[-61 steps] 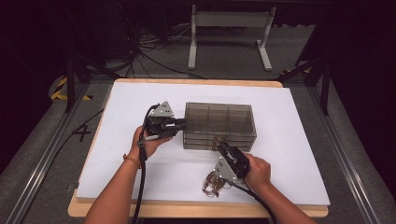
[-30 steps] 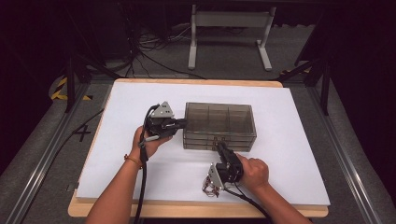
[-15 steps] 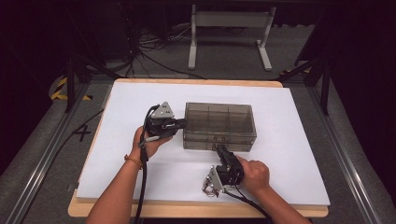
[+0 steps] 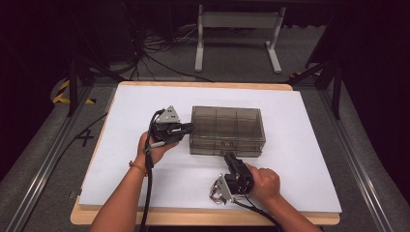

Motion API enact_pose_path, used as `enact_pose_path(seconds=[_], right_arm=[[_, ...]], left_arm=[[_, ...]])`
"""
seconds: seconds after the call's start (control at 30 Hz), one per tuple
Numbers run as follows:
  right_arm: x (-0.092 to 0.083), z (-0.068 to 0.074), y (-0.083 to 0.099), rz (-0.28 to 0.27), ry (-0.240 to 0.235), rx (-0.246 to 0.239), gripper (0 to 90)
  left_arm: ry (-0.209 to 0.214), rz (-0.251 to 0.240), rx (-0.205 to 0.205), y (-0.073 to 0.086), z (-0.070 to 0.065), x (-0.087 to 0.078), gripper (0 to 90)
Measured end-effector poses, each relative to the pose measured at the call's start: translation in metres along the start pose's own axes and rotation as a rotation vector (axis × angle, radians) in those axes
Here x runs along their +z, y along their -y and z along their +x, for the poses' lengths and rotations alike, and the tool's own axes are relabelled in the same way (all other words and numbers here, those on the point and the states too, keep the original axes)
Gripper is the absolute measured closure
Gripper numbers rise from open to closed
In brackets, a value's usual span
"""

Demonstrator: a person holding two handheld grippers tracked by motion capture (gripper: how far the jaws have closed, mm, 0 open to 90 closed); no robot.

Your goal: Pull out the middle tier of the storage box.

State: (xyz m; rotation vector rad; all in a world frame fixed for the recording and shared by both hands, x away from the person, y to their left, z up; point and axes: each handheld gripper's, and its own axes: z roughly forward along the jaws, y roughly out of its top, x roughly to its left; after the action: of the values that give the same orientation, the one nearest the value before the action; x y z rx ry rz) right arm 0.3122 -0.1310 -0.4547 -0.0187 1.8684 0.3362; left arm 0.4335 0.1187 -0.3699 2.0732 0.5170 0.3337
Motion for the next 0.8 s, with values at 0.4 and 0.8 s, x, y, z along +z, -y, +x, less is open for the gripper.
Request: enact_pose_path(seconds=[0.4, 0.8], right_arm=[[-0.017, -0.025, 0.013, -0.091, -0.155, 0.232, 67.4], [-0.045, -0.066, 0.081, -0.185, -0.248, 0.619, 56.8]], left_arm=[[-0.028, -0.073, 0.062, 0.018, -0.023, -0.033, 64.8], [-0.044, -0.077, 0.053, 0.055, -0.04, -0.042, 48.4]])
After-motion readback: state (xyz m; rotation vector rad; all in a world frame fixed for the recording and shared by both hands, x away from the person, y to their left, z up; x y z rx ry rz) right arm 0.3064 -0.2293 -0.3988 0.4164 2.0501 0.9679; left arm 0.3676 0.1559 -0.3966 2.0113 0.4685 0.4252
